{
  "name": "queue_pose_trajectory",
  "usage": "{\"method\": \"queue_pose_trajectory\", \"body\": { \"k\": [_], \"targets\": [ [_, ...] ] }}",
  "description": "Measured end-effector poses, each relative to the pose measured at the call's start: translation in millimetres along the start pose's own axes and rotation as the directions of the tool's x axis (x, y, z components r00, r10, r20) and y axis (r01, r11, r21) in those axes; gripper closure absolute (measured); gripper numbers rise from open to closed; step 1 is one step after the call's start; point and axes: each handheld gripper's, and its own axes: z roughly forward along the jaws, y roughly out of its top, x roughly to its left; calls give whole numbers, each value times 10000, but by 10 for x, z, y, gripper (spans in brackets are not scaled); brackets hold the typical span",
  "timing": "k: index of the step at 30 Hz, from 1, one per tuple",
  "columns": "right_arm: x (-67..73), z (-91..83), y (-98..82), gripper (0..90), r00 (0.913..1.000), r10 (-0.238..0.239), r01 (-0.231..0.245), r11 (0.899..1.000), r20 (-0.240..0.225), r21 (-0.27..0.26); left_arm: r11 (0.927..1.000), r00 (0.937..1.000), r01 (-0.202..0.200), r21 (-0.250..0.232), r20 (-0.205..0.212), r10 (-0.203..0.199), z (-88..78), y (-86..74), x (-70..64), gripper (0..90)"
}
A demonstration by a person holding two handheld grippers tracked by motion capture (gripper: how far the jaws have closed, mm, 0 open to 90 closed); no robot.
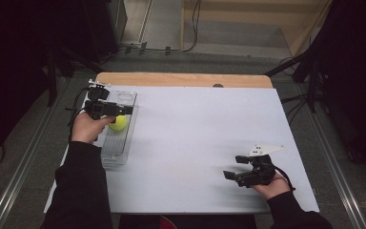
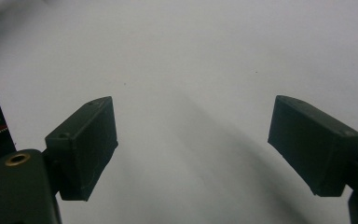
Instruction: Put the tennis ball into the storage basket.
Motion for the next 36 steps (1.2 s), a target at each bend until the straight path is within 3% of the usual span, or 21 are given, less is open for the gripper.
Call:
{"method": "queue_pose_trajectory", "body": {
  "k": [7,18,29,36],
  "targets": [
    [10,3,4,136,10000,-22,22,10000,1,47,9989,9974,-461,103,567,454,35,37,-183,199],
    [6,-6,3,136,10000,-18,18,10000,-10,-7,9970,9901,-769,105,1183,751,75,47,-360,199],
    [2,-14,4,136,10000,42,-42,10000,-36,-30,9907,9726,-1350,155,1931,1295,121,-7,-562,199],
    [2,-16,6,136,9999,85,-85,9999,-53,-80,9879,9660,-1549,104,2110,1492,131,-75,-648,199]
  ]
}}
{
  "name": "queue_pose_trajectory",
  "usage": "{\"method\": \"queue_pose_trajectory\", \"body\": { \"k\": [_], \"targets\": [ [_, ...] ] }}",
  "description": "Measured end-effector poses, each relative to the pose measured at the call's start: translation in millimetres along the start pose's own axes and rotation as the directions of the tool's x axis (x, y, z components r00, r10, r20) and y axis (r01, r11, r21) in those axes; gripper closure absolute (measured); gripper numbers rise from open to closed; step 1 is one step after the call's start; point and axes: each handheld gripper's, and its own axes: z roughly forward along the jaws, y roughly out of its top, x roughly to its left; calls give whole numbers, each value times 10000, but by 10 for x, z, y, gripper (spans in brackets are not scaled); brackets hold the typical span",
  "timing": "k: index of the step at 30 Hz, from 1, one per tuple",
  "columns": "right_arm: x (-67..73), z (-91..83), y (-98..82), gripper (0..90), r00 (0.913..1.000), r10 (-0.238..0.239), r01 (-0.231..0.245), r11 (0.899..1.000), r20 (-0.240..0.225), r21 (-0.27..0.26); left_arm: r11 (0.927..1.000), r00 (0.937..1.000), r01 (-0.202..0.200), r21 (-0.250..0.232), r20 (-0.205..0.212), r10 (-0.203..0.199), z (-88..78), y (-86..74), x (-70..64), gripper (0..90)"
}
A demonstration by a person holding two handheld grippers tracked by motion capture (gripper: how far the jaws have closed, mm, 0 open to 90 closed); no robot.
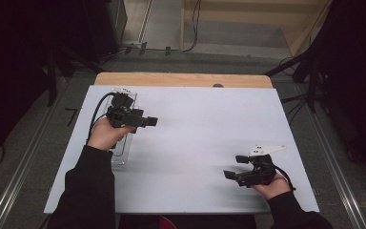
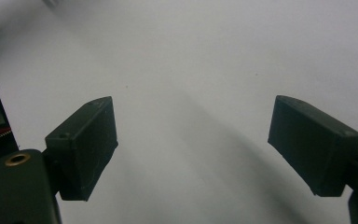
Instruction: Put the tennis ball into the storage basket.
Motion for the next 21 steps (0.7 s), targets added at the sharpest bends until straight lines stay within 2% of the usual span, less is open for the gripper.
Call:
{"method": "queue_pose_trajectory", "body": {
  "k": [2,4,7,10,15,21],
  "targets": [
    [0,0,0,136,10000,-16,16,10000,16,5,9999,9999,-129,-101,17,129,22,-32,-18,200],
    [1,-1,1,136,10000,9,-9,10000,19,2,9999,9998,-155,-18,146,155,51,-67,-32,199],
    [-1,-2,2,136,10000,-14,14,10000,19,-1,9997,9997,-244,52,92,243,71,-107,-60,199],
    [-2,-3,2,136,10000,-16,16,10000,18,-3,9997,9991,-246,-55,335,247,72,-137,-82,199],
    [-4,-5,3,136,10000,4,-4,10000,0,7,9991,9990,-397,112,228,395,99,-206,-126,199],
    [-4,-12,8,136,10000,40,-40,10000,-36,39,9991,9987,-420,10,272,420,106,-291,-150,199]
  ]
}}
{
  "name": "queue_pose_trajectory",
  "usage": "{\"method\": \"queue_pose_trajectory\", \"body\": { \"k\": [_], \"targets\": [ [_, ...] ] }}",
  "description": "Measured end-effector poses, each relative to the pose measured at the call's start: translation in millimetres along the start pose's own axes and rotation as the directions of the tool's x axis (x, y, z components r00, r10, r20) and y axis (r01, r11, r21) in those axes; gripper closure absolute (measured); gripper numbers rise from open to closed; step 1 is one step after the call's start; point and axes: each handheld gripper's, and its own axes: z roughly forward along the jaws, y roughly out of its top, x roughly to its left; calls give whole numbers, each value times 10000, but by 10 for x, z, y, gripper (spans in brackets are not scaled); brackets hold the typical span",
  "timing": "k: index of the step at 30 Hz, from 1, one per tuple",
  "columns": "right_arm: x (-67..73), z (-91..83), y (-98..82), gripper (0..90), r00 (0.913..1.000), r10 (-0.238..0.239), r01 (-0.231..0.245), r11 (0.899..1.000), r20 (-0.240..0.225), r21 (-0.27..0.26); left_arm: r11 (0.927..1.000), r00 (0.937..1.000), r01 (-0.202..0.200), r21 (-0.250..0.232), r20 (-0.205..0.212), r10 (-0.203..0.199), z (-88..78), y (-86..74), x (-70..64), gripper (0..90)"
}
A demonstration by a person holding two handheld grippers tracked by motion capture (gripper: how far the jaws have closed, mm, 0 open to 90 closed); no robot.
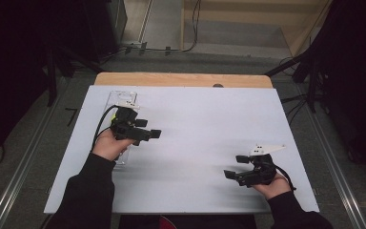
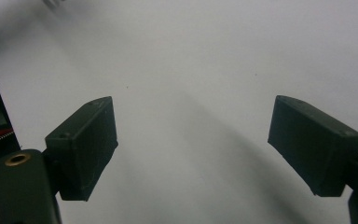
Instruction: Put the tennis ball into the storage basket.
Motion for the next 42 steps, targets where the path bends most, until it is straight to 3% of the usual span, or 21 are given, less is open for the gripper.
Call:
{"method": "queue_pose_trajectory", "body": {
  "k": [5,10,14,18,22,33,42],
  "targets": [
    [-3,1,1,136,10000,36,-36,10000,5,4,9997,9998,-223,109,-4,223,25,-71,-43,199],
    [-7,0,1,136,9999,85,-85,10000,-57,-11,9998,9997,-158,83,209,157,44,-152,-78,199],
    [-14,-3,0,136,9999,122,-122,9999,-52,-3,9995,9996,-261,153,133,259,59,-227,-104,199],
    [-12,-5,1,136,9999,134,-134,9999,-56,-7,9995,9995,-301,30,135,301,40,-295,-128,199],
    [-14,-4,1,136,9999,156,-156,9999,-46,8,9996,9987,-210,-190,451,218,7,-369,-146,200],
    [-18,3,1,136,9997,246,-246,9997,-53,35,9991,9978,-382,-162,536,390,-52,-642,-212,200],
    [-16,8,1,136,9997,246,-246,9997,-56,86,9988,9970,-484,-81,600,488,-62,-767,-238,200]
  ]
}}
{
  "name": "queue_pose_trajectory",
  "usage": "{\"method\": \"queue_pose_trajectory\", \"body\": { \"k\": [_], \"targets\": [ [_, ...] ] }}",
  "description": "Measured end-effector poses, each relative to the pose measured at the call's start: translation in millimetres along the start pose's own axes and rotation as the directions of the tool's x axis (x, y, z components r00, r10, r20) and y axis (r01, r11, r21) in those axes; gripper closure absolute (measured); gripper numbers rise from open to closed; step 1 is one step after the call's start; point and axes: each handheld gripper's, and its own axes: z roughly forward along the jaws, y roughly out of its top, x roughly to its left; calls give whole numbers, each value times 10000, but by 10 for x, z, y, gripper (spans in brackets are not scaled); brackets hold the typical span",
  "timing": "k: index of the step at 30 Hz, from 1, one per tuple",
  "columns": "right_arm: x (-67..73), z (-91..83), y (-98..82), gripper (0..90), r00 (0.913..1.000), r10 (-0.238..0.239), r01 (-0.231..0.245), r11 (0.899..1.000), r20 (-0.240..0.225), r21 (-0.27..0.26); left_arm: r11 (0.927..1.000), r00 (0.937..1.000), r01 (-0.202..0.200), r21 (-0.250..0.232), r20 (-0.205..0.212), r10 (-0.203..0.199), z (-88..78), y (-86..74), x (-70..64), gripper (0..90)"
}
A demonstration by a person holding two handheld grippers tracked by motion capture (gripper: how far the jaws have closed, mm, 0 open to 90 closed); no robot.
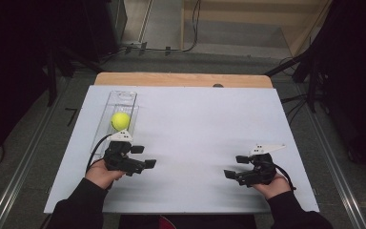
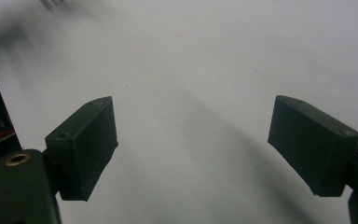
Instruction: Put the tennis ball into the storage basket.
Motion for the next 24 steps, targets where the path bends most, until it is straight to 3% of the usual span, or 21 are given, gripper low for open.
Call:
{"method": "queue_pose_trajectory", "body": {
  "k": [13,24],
  "targets": [
    [-3,5,-6,136,10000,-31,31,10000,11,-10,9986,9985,-508,168,-181,511,0,-141,-73,200],
    [-7,11,-11,136,10000,-71,71,10000,-37,3,9960,9962,-864,249,-52,865,-4,-228,-155,200]
  ]
}}
